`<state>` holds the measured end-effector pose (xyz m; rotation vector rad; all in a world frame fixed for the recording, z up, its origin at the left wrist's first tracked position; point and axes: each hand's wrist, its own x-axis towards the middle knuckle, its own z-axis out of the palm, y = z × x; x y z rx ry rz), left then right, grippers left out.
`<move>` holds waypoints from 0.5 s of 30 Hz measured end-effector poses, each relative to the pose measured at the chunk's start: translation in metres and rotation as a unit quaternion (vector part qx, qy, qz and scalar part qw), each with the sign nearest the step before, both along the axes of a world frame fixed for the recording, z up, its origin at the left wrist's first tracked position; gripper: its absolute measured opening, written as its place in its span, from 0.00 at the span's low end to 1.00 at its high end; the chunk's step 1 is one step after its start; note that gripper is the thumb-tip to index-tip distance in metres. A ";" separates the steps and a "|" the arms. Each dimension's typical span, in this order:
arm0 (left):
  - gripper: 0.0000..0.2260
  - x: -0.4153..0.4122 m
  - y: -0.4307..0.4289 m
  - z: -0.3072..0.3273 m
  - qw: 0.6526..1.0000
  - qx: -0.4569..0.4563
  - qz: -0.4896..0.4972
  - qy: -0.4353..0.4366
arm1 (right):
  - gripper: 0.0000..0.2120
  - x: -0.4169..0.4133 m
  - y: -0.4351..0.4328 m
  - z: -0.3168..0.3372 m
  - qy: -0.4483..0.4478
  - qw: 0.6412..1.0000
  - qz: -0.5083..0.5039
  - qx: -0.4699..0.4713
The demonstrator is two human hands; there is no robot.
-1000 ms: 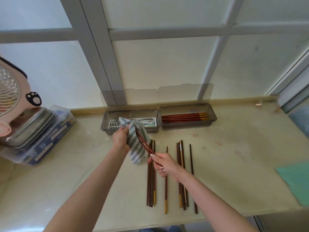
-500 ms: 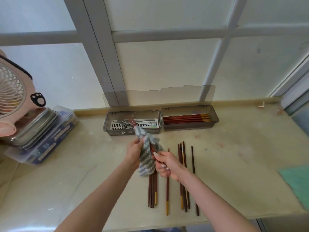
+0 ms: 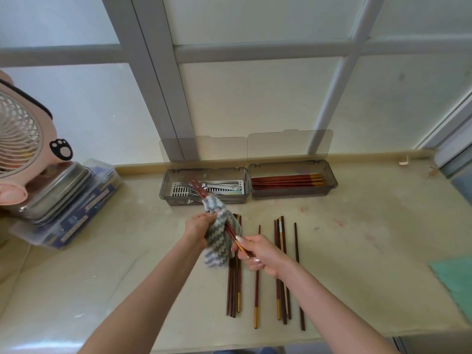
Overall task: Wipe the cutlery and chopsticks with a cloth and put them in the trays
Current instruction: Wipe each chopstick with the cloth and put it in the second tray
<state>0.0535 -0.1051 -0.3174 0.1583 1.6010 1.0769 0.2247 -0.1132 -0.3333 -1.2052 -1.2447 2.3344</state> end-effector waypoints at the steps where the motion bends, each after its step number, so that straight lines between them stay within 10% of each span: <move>1: 0.04 -0.013 0.007 0.001 1.000 -0.006 0.001 -0.002 | 0.12 0.002 0.000 0.001 0.001 1.000 0.006 -0.001; 10: 0.10 -0.066 0.034 0.013 0.993 0.022 0.112 0.015 | 0.12 0.008 0.001 0.007 0.004 0.998 0.061 -0.001; 15: 0.08 0.001 0.001 0.004 0.999 0.042 0.012 0.017 | 0.11 -0.008 0.010 0.007 -0.007 1.000 -0.001 -0.003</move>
